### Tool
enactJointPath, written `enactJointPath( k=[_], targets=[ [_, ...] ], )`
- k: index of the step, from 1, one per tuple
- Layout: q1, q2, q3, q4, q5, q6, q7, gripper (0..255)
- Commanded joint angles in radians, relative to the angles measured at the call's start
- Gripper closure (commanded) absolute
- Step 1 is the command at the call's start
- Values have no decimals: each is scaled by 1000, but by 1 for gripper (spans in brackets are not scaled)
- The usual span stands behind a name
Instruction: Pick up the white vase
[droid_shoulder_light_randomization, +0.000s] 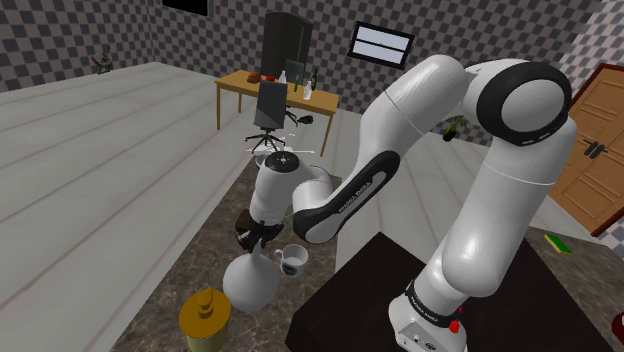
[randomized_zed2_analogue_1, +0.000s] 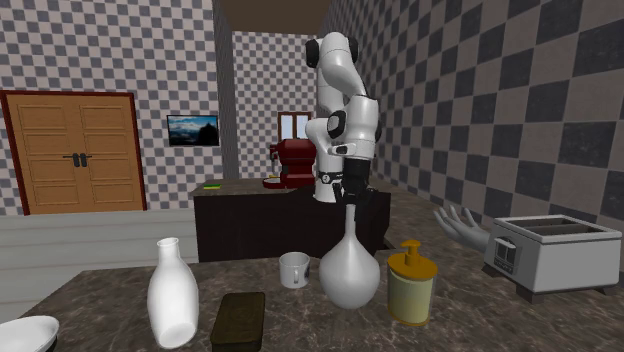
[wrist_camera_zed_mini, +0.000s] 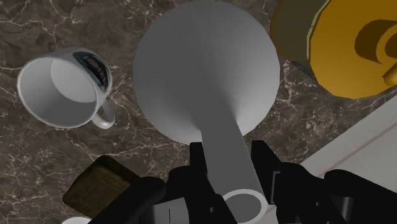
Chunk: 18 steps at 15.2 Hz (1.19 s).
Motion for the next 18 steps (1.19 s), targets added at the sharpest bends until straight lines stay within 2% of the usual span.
enactJointPath(
  k=[1, 8, 18],
  targets=[
    [0, 1, 0, 0, -1, 0, 1, 255],
    [0, 0, 0, -1, -1, 1, 1, 255],
    [-21, -143, 51, -1, 207, -111, -163, 255]
  ],
)
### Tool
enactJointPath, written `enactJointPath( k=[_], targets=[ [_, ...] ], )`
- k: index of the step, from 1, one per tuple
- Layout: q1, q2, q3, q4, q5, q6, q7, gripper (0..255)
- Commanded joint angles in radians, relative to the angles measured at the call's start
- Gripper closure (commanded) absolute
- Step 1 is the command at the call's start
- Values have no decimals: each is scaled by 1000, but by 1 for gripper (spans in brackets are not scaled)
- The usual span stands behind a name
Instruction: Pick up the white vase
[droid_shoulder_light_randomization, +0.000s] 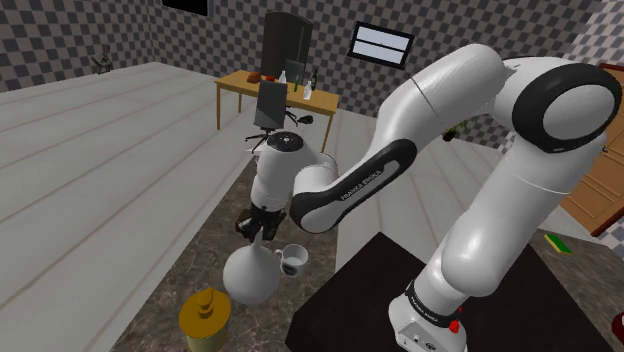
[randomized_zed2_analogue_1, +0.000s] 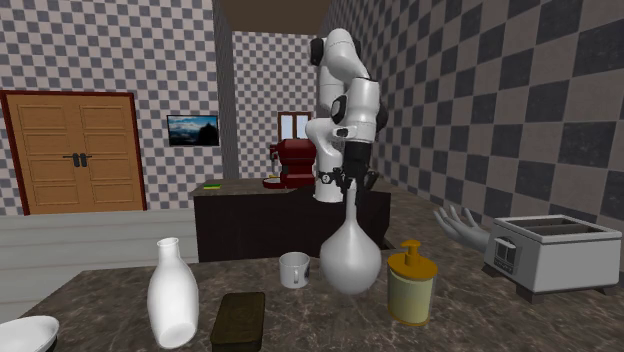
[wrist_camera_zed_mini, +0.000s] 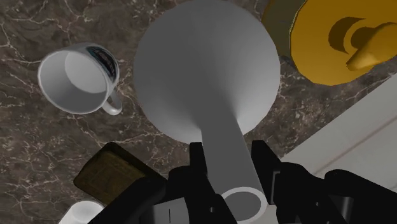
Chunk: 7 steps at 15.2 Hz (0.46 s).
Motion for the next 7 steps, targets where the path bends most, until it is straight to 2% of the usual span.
enactJointPath(
  k=[1, 5, 7],
  targets=[
    [0, -28, 3, 2, 36, -23, -30, 255],
    [5, -79, 4, 13, 96, -75, -79, 255],
    [6, -81, 3, 14, 98, -77, -80, 255]
  ],
)
